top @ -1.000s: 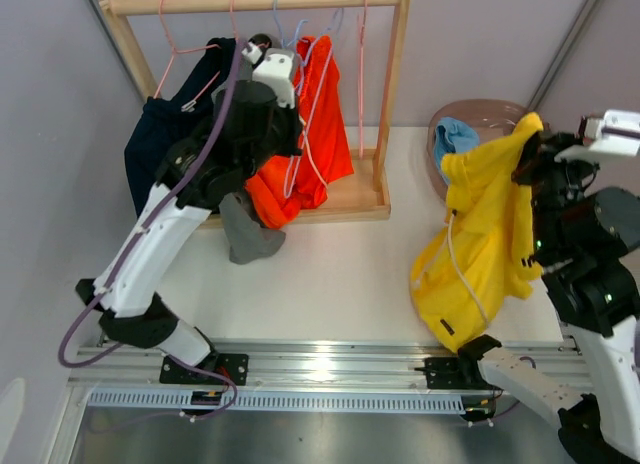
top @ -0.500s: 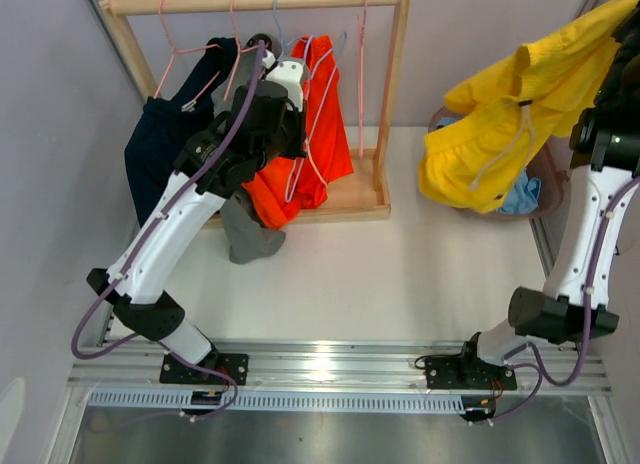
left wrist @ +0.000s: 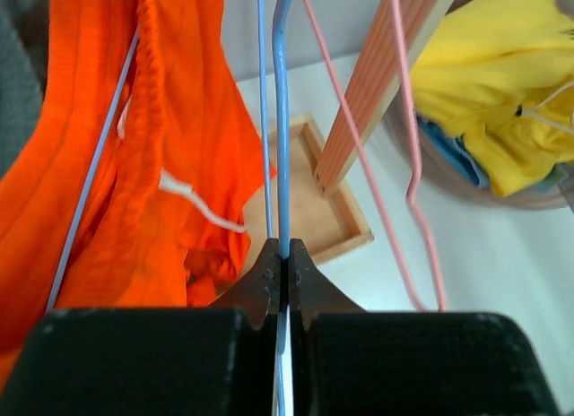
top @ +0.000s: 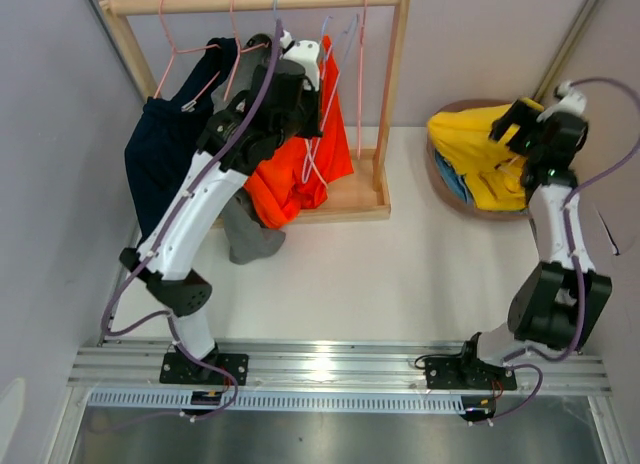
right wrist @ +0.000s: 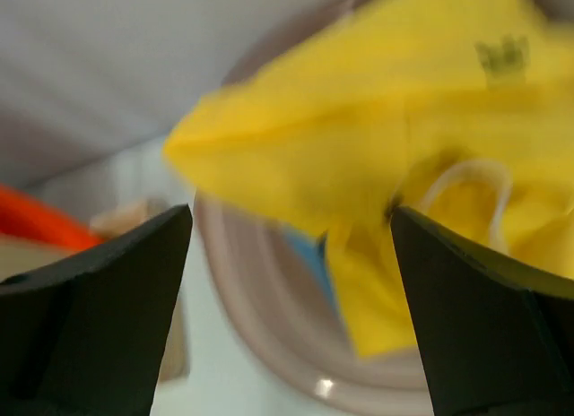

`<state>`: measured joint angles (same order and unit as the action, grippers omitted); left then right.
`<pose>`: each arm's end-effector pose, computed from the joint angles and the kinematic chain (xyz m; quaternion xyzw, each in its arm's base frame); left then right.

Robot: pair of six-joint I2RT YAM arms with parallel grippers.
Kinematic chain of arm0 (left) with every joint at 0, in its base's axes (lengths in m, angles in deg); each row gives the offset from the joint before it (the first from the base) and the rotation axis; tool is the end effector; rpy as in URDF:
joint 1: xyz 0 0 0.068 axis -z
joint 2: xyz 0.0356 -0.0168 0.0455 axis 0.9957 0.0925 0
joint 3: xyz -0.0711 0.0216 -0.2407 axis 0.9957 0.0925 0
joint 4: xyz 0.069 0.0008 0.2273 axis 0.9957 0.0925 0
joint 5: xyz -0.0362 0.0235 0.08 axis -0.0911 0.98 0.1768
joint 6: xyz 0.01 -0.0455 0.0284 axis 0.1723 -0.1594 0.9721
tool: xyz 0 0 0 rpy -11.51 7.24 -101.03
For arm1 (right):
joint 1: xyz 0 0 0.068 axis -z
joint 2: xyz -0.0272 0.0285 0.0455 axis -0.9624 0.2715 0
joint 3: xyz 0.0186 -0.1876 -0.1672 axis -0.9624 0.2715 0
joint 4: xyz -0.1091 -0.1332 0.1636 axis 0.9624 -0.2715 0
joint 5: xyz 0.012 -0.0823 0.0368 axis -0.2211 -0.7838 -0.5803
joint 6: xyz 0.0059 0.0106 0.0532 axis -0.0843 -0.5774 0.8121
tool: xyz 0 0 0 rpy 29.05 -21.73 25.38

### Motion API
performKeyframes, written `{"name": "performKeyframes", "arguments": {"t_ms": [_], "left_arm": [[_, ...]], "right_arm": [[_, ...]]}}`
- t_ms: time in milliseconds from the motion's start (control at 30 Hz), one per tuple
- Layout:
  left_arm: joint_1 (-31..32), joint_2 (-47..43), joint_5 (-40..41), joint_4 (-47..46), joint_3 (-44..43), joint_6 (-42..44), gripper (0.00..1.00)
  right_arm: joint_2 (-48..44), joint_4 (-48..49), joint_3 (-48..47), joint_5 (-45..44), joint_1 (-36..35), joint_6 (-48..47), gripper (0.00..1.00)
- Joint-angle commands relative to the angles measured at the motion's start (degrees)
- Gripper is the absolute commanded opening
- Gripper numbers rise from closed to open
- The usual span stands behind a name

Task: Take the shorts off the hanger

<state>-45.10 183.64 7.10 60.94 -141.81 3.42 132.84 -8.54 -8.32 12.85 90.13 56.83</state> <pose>0.2528 -0.1958 0.4750 0.1145 0.8211 -0.1374 0.5420 0.3384 -0.0907 0.3787 0.1351 0.7396 0.0351 0.6584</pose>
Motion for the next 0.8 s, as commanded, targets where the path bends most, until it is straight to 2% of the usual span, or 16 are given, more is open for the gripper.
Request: {"name": "performKeyframes", "arguments": {"t_ms": [0,33,133,233,267,300,433,600,767], "left_arm": [[-0.74,5.34,-1.09,0.69,-10.09,0.86,0.00],[-0.83,7.88,-0.74,0.96,-14.64,0.87,0.00],[-2.06,8.87,-0.83,-1.58,-14.34,0.51,0.00],[-3.20,9.66,0.23,-4.57,-13.80,0.25,0.00],[-3.99,10.44,0.23,-6.06,-13.89,-0.10,0.00],[-4.35,10.80,0.14,-6.94,-13.89,-0.45,0.00],[-4.79,12.91,1.28,-11.34,-14.86,-0.19,0.00],[-4.79,13.44,1.55,-15.65,-15.91,-1.16,0.00],[-5.05,14.84,0.58,-16.71,-16.18,-2.03,0.00]], "right_arm": [[-16.60,5.95,13.73,3.18,-4.45,5.20,1.00],[-19.42,5.87,19.33,3.00,-4.98,6.35,0.99],[-30.58,5.61,29.27,4.06,-7.69,8.55,0.99],[-41.39,-0.78,34.75,3.00,-13.93,8.55,0.99],[-44.20,-1.77,38.34,2.57,-17.95,9.08,0.99],[-49.97,-2.30,40.20,2.56,-19.99,9.78,0.99],[-62.47,-4.76,46.89,1.77,-29.13,13.65,0.99],[-67.34,-12.92,46.29,-3.67,-38.10,11.38,1.00],[-68.57,-16.10,44.79,-5.18,-39.26,10.67,0.99]]}}
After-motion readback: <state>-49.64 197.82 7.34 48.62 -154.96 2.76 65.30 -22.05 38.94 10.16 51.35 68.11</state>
